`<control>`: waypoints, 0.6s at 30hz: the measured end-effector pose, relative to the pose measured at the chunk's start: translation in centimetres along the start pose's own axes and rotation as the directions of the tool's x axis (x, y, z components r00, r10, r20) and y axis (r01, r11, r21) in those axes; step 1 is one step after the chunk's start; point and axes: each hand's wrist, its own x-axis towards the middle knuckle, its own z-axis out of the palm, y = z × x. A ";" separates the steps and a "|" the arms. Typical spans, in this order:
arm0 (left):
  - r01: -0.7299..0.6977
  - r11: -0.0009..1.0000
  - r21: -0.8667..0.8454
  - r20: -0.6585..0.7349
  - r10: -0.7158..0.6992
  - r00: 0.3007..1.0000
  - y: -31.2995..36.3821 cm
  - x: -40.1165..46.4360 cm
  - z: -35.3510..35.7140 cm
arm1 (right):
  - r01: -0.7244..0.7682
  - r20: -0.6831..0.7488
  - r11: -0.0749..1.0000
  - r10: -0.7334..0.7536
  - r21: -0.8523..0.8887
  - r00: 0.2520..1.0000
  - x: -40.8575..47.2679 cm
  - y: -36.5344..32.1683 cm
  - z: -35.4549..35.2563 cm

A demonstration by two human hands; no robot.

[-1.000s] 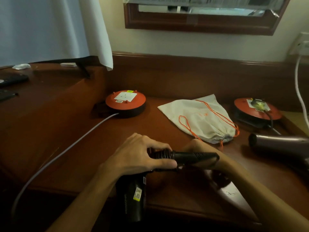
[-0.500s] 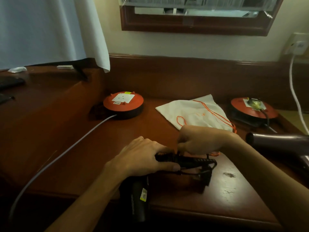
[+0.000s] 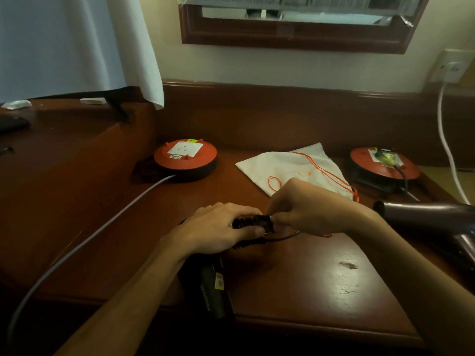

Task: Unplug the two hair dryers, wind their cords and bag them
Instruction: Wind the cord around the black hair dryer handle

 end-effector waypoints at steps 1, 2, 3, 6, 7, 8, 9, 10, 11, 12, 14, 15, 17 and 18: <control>0.003 1.000 0.009 -0.015 -0.003 1.000 -0.3 0.3 0.0 | -0.019 -0.015 0.999 0.018 -0.029 1.000 -0.3 0.2 0.0; 0.010 1.000 0.017 -0.026 -0.010 1.000 -0.5 0.6 0.0 | -0.038 -0.019 0.997 0.036 -0.065 0.999 -0.6 0.5 -0.1; 0.020 1.000 0.015 -0.036 -0.019 0.999 -0.8 0.9 0.0 | -0.047 -0.011 0.995 0.047 -0.092 0.999 -0.9 0.8 -0.4; 0.037 0.999 -0.035 -0.063 -0.039 0.997 -1.3 1.6 -0.2 | -0.005 0.005 1.000 0.005 -0.004 1.000 -1.6 1.5 -0.9; 0.039 0.998 -0.045 -0.065 -0.041 0.997 -1.3 1.7 -0.2 | 0.031 -0.010 0.999 -0.031 0.031 0.999 -1.7 1.6 -0.7; 0.036 0.998 -0.050 -0.065 -0.039 0.997 -1.3 1.9 -0.2 | 0.073 -0.027 0.996 -0.072 0.051 0.997 -1.8 1.6 -0.2; 0.033 0.998 -0.056 -0.071 -0.037 0.997 -1.2 2.0 -0.3 | 0.120 -0.035 0.990 -0.118 0.069 0.992 -2.0 1.6 0.4; 0.036 0.997 -0.073 -0.083 -0.042 0.996 -1.2 2.0 -0.4 | 0.170 -0.039 0.981 -0.167 0.090 0.985 -2.2 1.4 1.2; 0.037 0.994 -0.107 -0.098 -0.048 0.994 -1.3 1.9 -0.6 | 0.215 -0.052 0.970 -0.211 0.113 0.976 -2.5 1.2 1.9; 0.028 0.987 -0.160 -0.112 -0.046 0.993 -1.4 1.7 -0.8 | 0.249 -0.077 0.959 -0.241 0.135 0.968 -2.7 1.1 2.5; -0.004 0.963 -0.269 -0.118 -0.029 0.993 -1.6 1.3 -1.1 | 0.287 -0.135 0.945 -0.267 0.156 0.954 -3.2 1.4 3.6; -0.016 0.953 -0.304 -0.113 -0.019 0.993 -1.7 1.1 -1.3 | 0.300 -0.160 0.943 -0.277 0.144 0.947 -3.4 1.5 4.1; -0.031 0.948 -0.316 -0.115 -0.006 0.993 -1.7 0.9 -1.2 | 0.344 -0.240 0.936 -0.317 0.078 0.917 -3.7 1.7 5.3; -0.038 0.949 -0.311 -0.122 0.000 0.992 -1.7 0.9 -1.1 | 0.372 -0.300 0.927 -0.341 0.050 0.891 -3.7 1.8 5.9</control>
